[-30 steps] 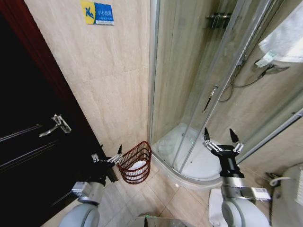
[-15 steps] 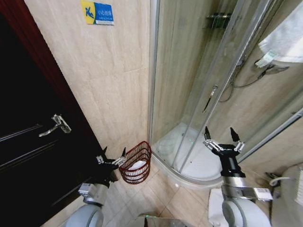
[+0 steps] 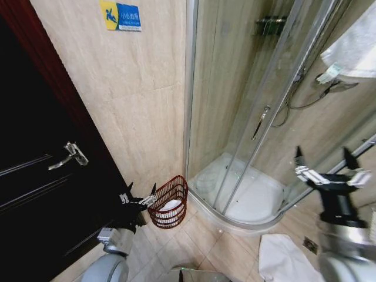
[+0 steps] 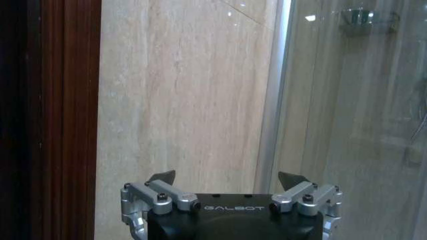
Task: Discard the used towel into the hamper.
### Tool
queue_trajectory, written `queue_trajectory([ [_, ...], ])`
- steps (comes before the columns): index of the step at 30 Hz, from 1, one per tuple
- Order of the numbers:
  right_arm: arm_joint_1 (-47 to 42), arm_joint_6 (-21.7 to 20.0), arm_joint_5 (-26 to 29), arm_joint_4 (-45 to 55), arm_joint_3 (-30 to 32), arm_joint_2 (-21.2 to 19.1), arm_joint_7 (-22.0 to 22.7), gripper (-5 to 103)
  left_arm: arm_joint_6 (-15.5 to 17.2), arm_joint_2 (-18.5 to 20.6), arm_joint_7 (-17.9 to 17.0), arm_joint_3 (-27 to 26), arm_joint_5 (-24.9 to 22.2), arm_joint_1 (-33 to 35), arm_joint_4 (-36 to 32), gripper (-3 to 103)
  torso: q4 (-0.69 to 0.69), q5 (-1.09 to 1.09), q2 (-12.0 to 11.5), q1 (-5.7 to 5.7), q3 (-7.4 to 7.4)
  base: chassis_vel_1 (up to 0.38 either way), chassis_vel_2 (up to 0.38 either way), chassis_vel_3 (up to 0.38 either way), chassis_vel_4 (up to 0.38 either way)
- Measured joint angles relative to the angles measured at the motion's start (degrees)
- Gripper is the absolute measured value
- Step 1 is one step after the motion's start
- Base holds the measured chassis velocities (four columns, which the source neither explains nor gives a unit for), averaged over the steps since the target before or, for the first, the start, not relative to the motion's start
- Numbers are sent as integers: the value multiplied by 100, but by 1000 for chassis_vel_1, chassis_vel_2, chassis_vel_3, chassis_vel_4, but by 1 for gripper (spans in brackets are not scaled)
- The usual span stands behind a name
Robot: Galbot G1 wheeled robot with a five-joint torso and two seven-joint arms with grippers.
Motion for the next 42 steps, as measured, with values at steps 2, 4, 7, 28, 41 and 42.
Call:
queue_trajectory([
  [2, -76, 2, 89, 0, 80, -77, 61, 100, 0, 0, 0, -1, -1, 0, 1, 100, 0, 0, 0, 0, 0, 0, 0, 0, 0],
  [4, -105, -2, 163, 0, 185, -157, 86, 100, 0, 1, 0, -2, -1, 0, 2, 100, 0, 0, 0, 0, 0, 0, 0, 0, 0],
  [7, -116, -29, 500, -2, 782, -474, 124, 100, 0, 1, 1, -2, -2, 0, 3, 100, 0, -2, 0, 0, 0, 0, 0, 0, 0],
  [28, -42, -118, 1005, -13, 1217, -567, 200, 100, 6, 0, 2, -2, -2, -1, 5, 100, 0, -1, 0, 0, 0, -105, -105, 104, 98],
  [41, 184, -68, 1067, -18, 1136, -821, 203, 100, 6, 3, 2, -5, -3, -1, 5, 100, 0, -5, 0, 0, 0, -71, -73, 65, 61],
  [42, 265, -80, 1205, -18, 1250, -968, 215, 100, 5, 3, 2, -5, -3, -1, 5, 100, 0, -2, 0, 0, 0, 13, 40, -56, -12],
])
